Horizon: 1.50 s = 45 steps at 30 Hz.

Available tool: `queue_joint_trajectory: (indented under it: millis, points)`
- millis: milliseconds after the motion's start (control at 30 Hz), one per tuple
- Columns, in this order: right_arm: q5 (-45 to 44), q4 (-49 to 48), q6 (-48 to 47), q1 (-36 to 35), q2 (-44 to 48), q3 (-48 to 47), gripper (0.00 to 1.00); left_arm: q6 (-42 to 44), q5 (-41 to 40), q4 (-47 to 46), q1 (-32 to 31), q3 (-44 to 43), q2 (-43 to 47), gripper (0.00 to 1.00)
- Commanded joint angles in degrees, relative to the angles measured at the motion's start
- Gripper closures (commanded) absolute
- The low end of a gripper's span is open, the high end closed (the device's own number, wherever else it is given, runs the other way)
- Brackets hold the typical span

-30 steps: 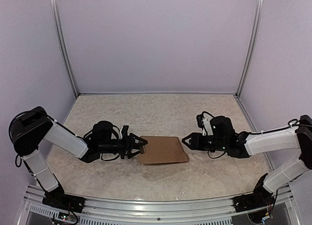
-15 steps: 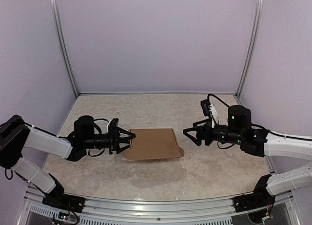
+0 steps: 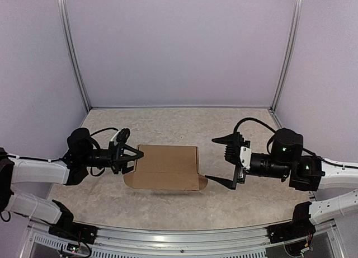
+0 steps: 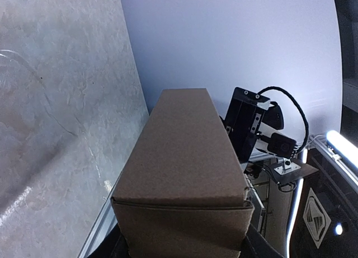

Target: Fold the paper box

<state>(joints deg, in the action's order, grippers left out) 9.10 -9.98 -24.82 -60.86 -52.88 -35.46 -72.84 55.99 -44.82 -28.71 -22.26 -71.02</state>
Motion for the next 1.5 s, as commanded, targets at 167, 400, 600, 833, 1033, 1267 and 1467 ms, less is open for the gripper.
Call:
queue_joint_trajectory:
  millis: [167, 400, 600, 833, 1033, 1267, 1467]
  points:
    - [-23.8, -2.1, -38.6, -11.9, 1.5, 3.9, 0.0, 5.4, 7.3, 8.4, 0.7, 0.3, 7.2, 0.76]
    - [-36.8, -12.9, -57.2, -21.9, -0.2, 8.8, 0.0, 10.2, 8.0, 18.6, 0.5, -1.3, 12.6, 0.76]
    - [-40.0, -16.0, -61.4, -27.2, -5.3, 7.6, 0.0, 10.4, 8.8, 20.0, -1.1, -1.9, 14.9, 0.76]
    - [-40.3, -18.0, -64.4, -29.9, -9.2, 5.4, 0.0, 8.1, 9.7, 19.8, -2.1, -2.3, 18.0, 0.76]
    - [-41.1, -20.7, -66.2, -33.3, -12.0, 3.6, 0.0, 11.1, 9.2, 26.3, -4.6, -3.7, 21.8, 0.77]
    - [-39.8, -22.6, -69.1, -35.6, -14.6, 0.9, 0.0, 14.0, 8.6, 30.3, -7.9, -4.9, 24.3, 0.77]
    - [-40.1, -23.6, -69.8, -36.8, -14.6, 1.2, 0.0, 14.9, 8.6, 32.3, -8.0, -5.0, 24.8, 0.77]
